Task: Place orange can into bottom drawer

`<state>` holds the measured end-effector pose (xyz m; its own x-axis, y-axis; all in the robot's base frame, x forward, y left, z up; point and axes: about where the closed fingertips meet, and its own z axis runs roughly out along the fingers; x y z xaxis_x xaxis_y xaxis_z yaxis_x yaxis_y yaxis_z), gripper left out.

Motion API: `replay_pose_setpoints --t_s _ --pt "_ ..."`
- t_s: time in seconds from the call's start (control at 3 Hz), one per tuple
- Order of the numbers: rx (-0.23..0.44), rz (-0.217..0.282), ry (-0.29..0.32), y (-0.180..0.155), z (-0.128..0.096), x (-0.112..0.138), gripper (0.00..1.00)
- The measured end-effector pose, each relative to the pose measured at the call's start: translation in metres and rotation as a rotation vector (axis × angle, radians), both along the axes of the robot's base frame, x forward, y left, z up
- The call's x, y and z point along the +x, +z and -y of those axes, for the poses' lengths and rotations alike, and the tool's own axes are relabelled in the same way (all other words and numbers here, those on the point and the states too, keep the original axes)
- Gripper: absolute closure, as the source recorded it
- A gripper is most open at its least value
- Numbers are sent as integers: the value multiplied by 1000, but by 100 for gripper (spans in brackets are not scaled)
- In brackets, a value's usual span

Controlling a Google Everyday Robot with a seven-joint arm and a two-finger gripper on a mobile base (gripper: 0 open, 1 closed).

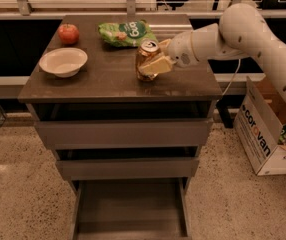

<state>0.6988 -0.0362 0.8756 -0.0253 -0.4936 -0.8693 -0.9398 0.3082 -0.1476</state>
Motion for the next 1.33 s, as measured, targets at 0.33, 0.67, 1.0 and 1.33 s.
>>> replay_pose_setpoints --t_s 0.33,0.67,1.0,1.33 --pt "27 90 29 19 12 -12 95" --pt "-14 130 70 31 38 -60 100" --pt "-34 92 62 12 52 -77 100" --pt "-30 95 64 14 49 -73 100"
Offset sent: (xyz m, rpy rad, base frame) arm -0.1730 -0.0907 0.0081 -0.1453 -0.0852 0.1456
